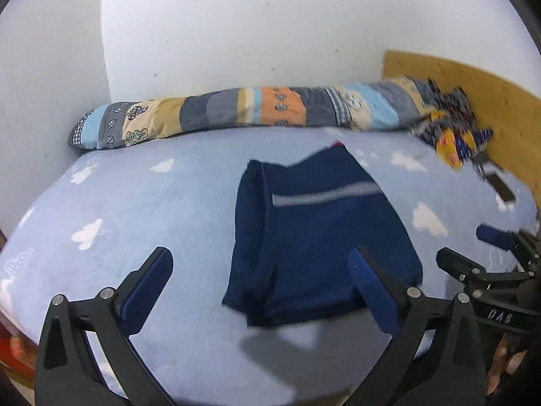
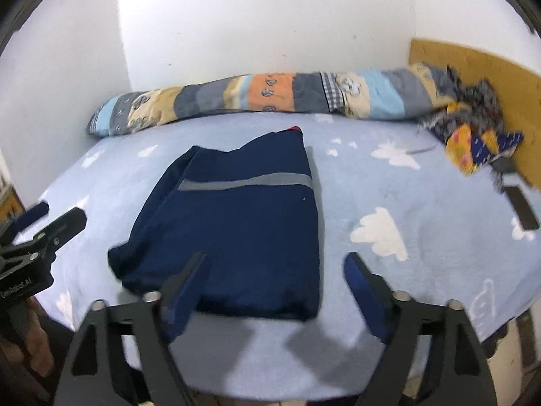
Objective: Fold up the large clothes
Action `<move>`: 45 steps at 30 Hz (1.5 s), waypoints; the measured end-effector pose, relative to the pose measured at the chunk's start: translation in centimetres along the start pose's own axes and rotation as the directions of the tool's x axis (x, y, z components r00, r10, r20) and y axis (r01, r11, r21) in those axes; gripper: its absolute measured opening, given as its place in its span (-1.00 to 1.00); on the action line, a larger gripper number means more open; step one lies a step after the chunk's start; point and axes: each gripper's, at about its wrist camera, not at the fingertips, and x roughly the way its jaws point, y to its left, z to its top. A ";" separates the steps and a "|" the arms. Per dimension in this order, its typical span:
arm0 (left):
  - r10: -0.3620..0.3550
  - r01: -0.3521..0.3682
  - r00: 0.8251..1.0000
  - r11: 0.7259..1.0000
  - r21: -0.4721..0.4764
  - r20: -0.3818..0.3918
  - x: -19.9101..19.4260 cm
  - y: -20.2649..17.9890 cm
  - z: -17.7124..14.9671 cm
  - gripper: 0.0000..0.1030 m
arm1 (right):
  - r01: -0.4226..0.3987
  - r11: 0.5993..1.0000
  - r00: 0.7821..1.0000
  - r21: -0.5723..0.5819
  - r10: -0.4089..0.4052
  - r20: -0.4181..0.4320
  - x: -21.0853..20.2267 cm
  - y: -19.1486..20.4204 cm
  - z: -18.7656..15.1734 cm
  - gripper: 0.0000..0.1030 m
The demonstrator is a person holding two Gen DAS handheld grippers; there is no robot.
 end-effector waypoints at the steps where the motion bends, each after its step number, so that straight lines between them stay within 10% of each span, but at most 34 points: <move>1: 0.003 -0.003 1.000 1.000 0.008 0.002 -0.5 -0.2 -0.3 1.00 | 0.005 1.000 1.000 -0.014 -0.006 -0.001 -0.3 0.5 -0.5 0.75; 15: 0.107 -0.119 0.976 0.992 -0.050 -0.192 1.5 1.3 -0.7 1.00 | 0.104 0.986 0.994 -0.134 -0.109 -0.033 0.5 2.4 -1.7 0.75; 45: 0.228 -0.215 0.958 0.972 0.092 -0.171 1.1 -0.2 -1.0 1.00 | 0.137 0.973 0.989 -0.187 -0.146 -0.038 0.7 3.2 -2.3 0.75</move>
